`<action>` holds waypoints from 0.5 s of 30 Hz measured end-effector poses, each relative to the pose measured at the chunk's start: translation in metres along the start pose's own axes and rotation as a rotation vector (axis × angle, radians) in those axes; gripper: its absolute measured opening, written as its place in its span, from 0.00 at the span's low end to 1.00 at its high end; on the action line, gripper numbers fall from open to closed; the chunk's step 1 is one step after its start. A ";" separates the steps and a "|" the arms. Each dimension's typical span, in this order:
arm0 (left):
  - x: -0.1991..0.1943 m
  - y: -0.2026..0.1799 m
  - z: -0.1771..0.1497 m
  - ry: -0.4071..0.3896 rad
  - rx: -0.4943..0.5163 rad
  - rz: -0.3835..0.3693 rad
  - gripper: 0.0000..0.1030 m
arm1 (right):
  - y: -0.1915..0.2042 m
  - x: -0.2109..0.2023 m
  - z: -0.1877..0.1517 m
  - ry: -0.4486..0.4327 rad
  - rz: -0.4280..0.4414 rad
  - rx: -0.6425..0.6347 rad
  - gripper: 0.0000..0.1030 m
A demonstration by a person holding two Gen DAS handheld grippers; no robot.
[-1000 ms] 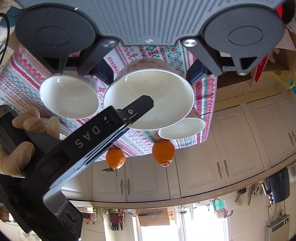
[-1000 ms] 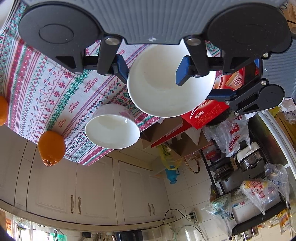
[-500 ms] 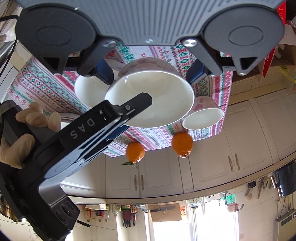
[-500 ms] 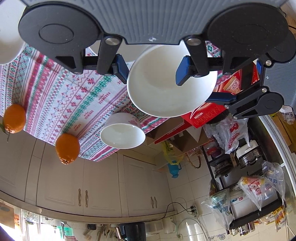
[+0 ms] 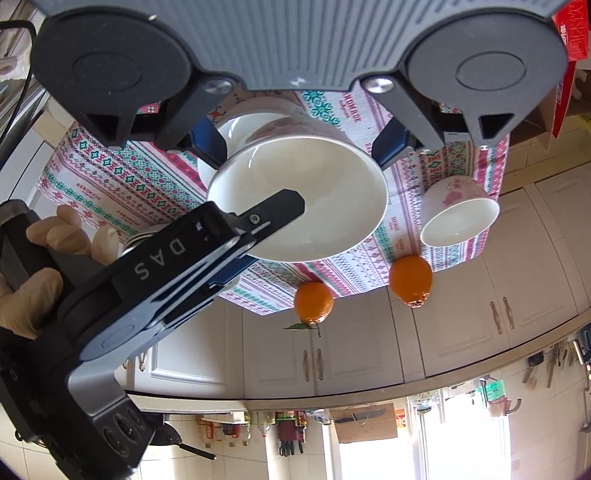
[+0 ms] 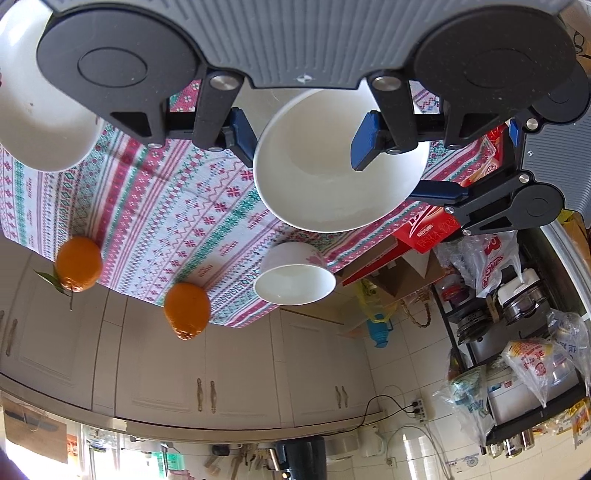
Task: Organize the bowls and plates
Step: 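Lift the second bowl with the right gripper and carry it over the first bowl, then lower the second bowl into the first bowl and open the right gripper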
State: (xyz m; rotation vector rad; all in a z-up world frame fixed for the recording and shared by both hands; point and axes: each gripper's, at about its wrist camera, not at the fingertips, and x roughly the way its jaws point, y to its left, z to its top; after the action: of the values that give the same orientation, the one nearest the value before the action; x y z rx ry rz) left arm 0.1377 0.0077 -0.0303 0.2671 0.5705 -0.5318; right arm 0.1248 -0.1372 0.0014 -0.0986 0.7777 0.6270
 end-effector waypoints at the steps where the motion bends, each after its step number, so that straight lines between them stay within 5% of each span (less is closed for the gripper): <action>1: 0.002 -0.001 0.000 0.002 0.002 -0.004 0.83 | -0.002 -0.001 -0.001 0.000 -0.003 0.004 0.60; 15: 0.022 -0.009 -0.002 0.057 0.003 -0.046 0.83 | -0.017 0.005 -0.015 0.028 -0.025 0.051 0.60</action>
State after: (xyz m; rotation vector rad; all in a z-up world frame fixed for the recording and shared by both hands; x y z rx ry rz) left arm 0.1475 -0.0081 -0.0453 0.2732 0.6323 -0.5706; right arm 0.1272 -0.1532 -0.0152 -0.0709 0.8183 0.5829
